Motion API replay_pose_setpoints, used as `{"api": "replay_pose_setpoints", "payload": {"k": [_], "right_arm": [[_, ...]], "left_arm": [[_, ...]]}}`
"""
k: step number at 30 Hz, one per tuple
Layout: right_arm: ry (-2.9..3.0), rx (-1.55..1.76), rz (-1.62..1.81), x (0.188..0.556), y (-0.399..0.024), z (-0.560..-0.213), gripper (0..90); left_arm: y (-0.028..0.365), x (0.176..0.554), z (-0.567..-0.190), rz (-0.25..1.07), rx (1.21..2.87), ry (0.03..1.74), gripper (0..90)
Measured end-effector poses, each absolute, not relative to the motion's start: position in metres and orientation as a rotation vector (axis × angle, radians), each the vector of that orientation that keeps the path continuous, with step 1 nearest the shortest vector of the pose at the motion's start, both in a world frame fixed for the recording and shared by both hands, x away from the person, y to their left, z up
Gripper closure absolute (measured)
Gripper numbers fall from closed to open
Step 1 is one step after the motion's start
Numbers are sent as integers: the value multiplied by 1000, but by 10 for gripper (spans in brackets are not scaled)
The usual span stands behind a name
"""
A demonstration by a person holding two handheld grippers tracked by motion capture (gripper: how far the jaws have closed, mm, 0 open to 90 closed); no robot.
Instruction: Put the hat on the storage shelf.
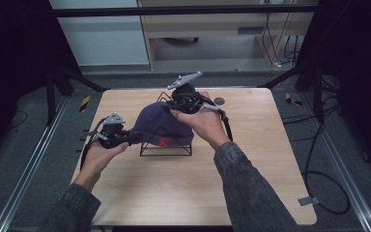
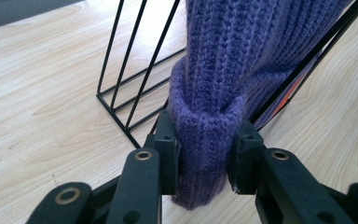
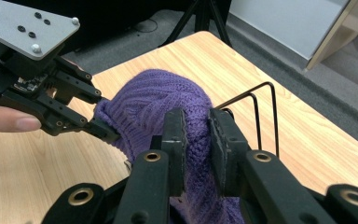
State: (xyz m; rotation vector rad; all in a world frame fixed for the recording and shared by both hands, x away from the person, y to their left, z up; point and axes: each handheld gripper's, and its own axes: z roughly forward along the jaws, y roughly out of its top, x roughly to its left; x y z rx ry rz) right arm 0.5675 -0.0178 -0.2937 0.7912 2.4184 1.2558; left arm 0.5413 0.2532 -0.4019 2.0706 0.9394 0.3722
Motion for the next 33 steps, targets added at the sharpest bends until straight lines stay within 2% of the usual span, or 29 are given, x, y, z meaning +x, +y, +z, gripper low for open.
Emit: {"api": "replay_pose_setpoints", "payload": {"k": [33], "right_arm": [[2497,750,1213,566,10,-305,769]], "left_arm": [[269,544,-433,307,2066,971,667]]}}
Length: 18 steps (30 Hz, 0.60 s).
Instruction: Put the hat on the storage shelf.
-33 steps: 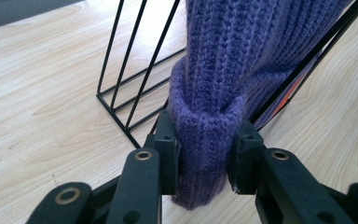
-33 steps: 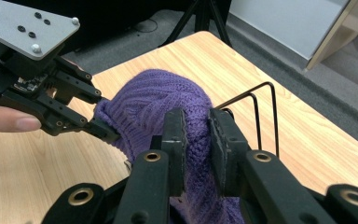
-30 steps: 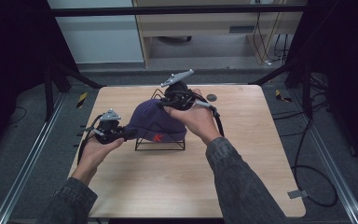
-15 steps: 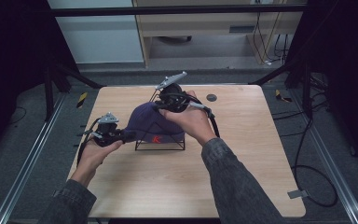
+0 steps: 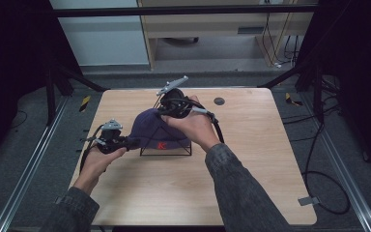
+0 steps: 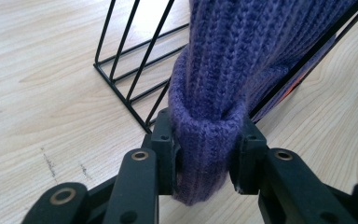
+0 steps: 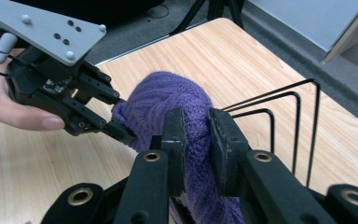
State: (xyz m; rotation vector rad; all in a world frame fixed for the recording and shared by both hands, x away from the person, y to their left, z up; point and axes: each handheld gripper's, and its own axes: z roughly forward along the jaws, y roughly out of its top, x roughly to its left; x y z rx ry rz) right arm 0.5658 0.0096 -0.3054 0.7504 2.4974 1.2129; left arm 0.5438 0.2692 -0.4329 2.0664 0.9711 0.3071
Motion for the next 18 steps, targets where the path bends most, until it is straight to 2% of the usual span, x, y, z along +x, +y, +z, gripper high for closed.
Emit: {"api": "replay_pose_setpoints", "payload": {"k": [8,12,15,18], "right_arm": [[2509,739,1185,566,18,-308,770],[2508,741,1183,567,19,-309,770],[2509,751,1176,568,21,-309,771],[2514,755,1161,568,22,-310,772]], "left_arm": [[271,544,-438,301,2071,983,643],[273,543,-440,298,2062,1000,603],[275,541,-440,301,2045,1023,541],[278,535,-438,339,2005,1054,442]]}}
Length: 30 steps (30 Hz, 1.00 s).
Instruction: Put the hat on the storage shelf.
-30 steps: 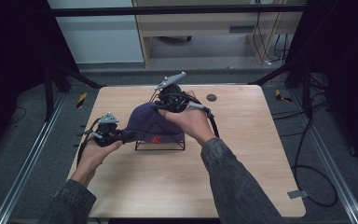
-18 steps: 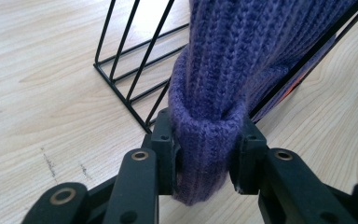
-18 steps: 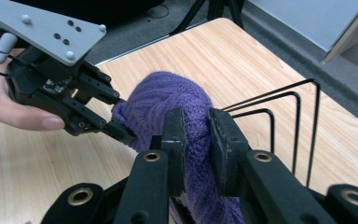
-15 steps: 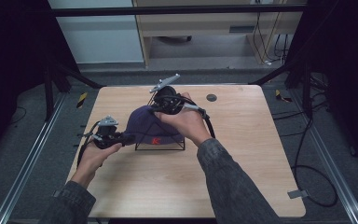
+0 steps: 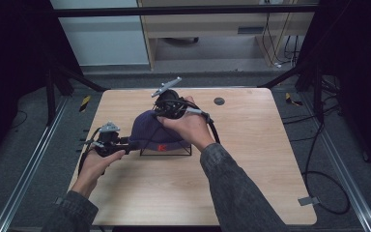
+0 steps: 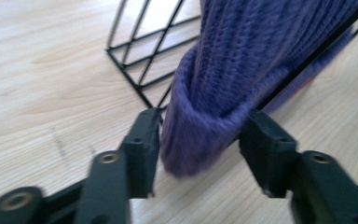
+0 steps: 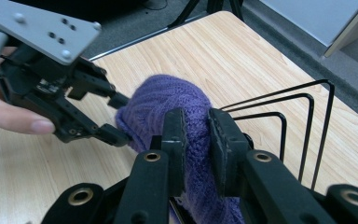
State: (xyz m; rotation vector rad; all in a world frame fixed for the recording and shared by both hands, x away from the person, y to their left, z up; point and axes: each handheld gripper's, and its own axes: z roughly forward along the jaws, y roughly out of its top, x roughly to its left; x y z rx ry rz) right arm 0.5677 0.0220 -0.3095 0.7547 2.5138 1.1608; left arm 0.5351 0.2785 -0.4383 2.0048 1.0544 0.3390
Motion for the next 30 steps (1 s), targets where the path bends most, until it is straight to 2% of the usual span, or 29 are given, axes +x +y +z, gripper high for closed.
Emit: {"api": "replay_pose_setpoints", "payload": {"k": [2,5,11,20,30], "right_arm": [[2509,756,1157,568,23,-310,773],[2508,753,1148,567,23,-311,773],[2507,785,1134,569,26,-311,769],[2512,818,1087,573,28,-317,749],[2494,803,1134,568,32,-315,660]], "left_arm": [[282,530,-439,352,1960,1094,384],[290,522,-442,456,1962,1156,331],[303,516,-449,583,1990,1225,298],[328,518,-464,591,1956,1344,290],[332,521,-471,597,1998,1395,261]]}}
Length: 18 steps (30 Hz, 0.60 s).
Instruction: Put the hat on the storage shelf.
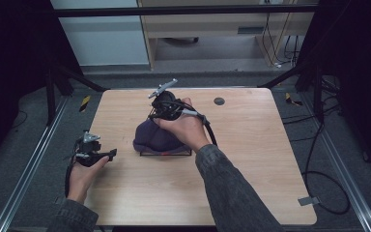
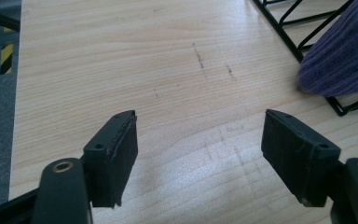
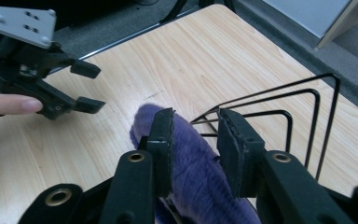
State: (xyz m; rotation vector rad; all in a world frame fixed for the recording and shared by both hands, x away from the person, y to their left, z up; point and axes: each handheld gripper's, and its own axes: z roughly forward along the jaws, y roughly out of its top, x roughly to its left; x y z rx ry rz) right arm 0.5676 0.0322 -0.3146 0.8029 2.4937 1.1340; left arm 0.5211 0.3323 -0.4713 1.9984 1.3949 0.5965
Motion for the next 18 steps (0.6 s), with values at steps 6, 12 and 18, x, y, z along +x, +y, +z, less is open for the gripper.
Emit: {"api": "replay_pose_setpoints", "payload": {"k": [6,12,18], "right_arm": [[2484,792,1151,564,32,-310,640],[2459,804,1187,562,26,-304,596],[2439,803,1194,558,17,-299,553]], "left_arm": [[328,524,-478,567,2060,1402,218],[327,525,-483,541,2084,1417,180],[324,527,-488,532,2122,1421,155]]}}
